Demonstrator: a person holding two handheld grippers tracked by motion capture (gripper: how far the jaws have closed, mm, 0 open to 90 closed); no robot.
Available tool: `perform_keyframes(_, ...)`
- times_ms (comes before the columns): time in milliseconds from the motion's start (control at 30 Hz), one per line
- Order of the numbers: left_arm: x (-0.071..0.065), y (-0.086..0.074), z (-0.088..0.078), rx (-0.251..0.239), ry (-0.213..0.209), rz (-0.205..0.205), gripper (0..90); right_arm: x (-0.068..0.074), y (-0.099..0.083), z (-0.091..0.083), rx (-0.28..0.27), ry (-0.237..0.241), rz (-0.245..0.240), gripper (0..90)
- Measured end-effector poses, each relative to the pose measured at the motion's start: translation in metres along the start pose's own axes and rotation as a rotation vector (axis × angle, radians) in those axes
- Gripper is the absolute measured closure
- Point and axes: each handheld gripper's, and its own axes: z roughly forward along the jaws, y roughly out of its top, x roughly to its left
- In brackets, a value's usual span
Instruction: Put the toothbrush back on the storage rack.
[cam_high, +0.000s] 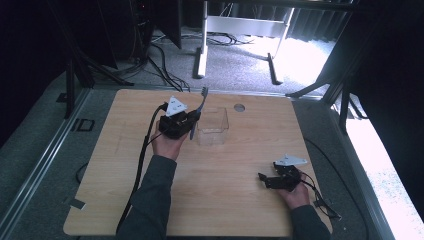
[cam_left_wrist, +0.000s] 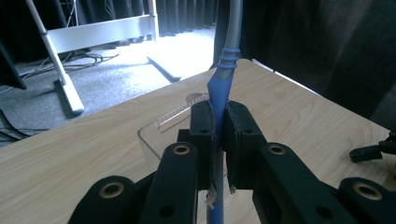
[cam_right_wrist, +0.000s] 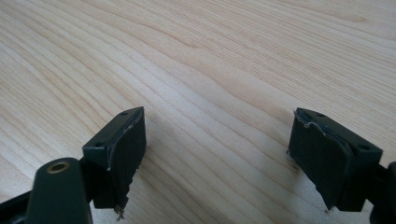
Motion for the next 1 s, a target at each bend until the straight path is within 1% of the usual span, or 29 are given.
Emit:
perform_keyframes(133,0.000,0.002,0.001,-0.004,0.001,0.011,82.7,0.000,0.000,0.000,0.000,0.000,0.000,18.7)
perform_keyframes(567,0.002,0.002,0.006,-0.057,0.014,0.003,82.7,0.000,0.000,0.000,0.001,0.000,-0.001,18.7)
perform_keyframes(700,0.003,0.003,0.011,-0.055,0.013,-0.003,82.7,0.000,0.000,0.000,0.000,0.000,-0.002,18.7)
perform_keyframes(800,0.004,0.004,0.013,-0.049,0.014,0.004,82.7,0.000,0.000,0.000,0.000,0.000,-0.002,18.7)
perform_keyframes(933,0.005,0.005,0.015,-0.052,0.015,0.000,82.7,0.000,0.000,0.000,0.000,0.000,-0.002,18.7)
perform_keyframes(1000,0.005,0.006,0.016,-0.051,0.014,0.005,82.7,0.000,0.000,0.000,0.000,0.000,-0.001,18.7)
